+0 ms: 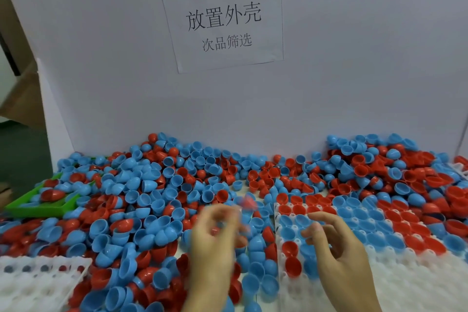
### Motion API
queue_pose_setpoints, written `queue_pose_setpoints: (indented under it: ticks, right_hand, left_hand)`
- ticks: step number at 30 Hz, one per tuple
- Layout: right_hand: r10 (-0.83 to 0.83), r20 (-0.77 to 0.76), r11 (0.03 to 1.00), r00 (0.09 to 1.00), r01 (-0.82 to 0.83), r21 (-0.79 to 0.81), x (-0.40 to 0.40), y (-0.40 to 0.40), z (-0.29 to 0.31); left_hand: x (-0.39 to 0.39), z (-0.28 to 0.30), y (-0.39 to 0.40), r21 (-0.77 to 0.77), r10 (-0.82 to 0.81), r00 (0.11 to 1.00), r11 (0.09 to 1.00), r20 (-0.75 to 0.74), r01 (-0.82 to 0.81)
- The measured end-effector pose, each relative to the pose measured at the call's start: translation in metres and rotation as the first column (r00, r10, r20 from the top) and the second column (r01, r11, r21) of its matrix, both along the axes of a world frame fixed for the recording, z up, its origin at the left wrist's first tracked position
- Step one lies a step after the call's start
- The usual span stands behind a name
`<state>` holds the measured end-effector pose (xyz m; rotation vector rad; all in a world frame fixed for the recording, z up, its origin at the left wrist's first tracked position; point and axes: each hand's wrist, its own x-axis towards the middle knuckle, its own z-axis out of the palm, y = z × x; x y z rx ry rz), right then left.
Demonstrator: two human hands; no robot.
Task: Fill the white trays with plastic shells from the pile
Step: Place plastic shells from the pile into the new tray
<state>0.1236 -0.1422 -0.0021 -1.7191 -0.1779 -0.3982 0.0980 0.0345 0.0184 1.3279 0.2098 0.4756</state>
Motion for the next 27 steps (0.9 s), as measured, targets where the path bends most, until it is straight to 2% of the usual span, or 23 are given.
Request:
queue_pose_setpoints:
  ticks: [1,2,3,6,8,9,10,12,16,19,21,24,26,27]
  right_hand:
    - [-0.007,-0.001,1.000,1.000,0.007,-0.001,0.000,0.000,0.000]
    - [-0.011,-0.003,1.000,1.000,0.011,-0.001,0.001,-0.001,0.000]
    - [-0.013,-0.004,1.000,1.000,0.013,-0.001,0.001,-0.001,0.000]
    - [-0.005,-0.012,1.000,1.000,0.005,-0.021,0.002,-0.001,-0.001]
    - [0.007,-0.026,0.999,1.000,-0.008,-0.038,0.002,-0.003,-0.002]
    - [0.011,-0.035,0.999,0.999,-0.013,-0.046,0.003,-0.004,-0.002]
    - [0.015,-0.042,0.998,0.999,-0.017,-0.053,0.003,-0.005,-0.003]
    - [0.020,-0.054,0.998,0.998,-0.024,-0.066,0.004,-0.005,-0.004]
    - [0.030,-0.074,0.998,0.997,-0.034,-0.050,0.006,-0.006,-0.006]
    - [0.043,-0.090,0.999,0.995,-0.045,-0.025,0.007,-0.007,-0.008]
    - [0.047,-0.090,0.999,0.995,-0.048,-0.012,0.008,-0.008,-0.006]
    - [0.051,-0.077,0.999,0.996,-0.051,0.001,0.009,-0.010,-0.004]
    - [0.060,-0.076,0.998,0.995,-0.060,0.011,0.010,-0.010,-0.004]
    - [0.065,-0.077,0.998,0.995,-0.064,0.017,0.010,-0.011,-0.004]
  left_hand:
    - [0.003,0.004,0.013,-0.233,0.039,0.997,0.972,0.072,-0.021]
    - [0.004,0.009,0.026,-0.385,0.031,0.991,0.923,0.129,0.021]
    - [0.003,0.012,0.032,-0.440,-0.008,0.990,0.895,0.140,0.069]
    - [0.003,0.001,0.020,-0.282,-0.130,0.991,0.951,0.010,0.128]
    - [0.003,-0.009,0.005,0.010,-0.130,0.988,0.991,-0.083,0.131]
    - [0.003,-0.012,-0.001,0.185,-0.137,0.982,0.970,-0.126,0.159]
    - [0.003,-0.015,-0.004,0.341,-0.146,0.976,0.920,-0.159,0.194]
    - [0.006,-0.017,-0.005,0.530,-0.148,0.969,0.815,-0.199,0.234]
    - [0.023,-0.013,-0.003,0.721,-0.054,0.968,0.657,-0.246,0.220]
    - [0.049,-0.001,0.009,0.851,0.016,0.954,0.456,-0.300,0.260]
    - [0.066,0.006,0.018,0.857,0.037,0.894,0.303,-0.447,0.416]
    - [0.089,0.013,0.030,0.678,0.106,0.674,-0.004,-0.731,0.735]
    - [0.100,0.019,0.033,0.530,0.171,0.550,-0.151,-0.817,0.834]
    - [0.105,0.021,0.033,0.491,0.200,0.524,-0.194,-0.828,0.849]
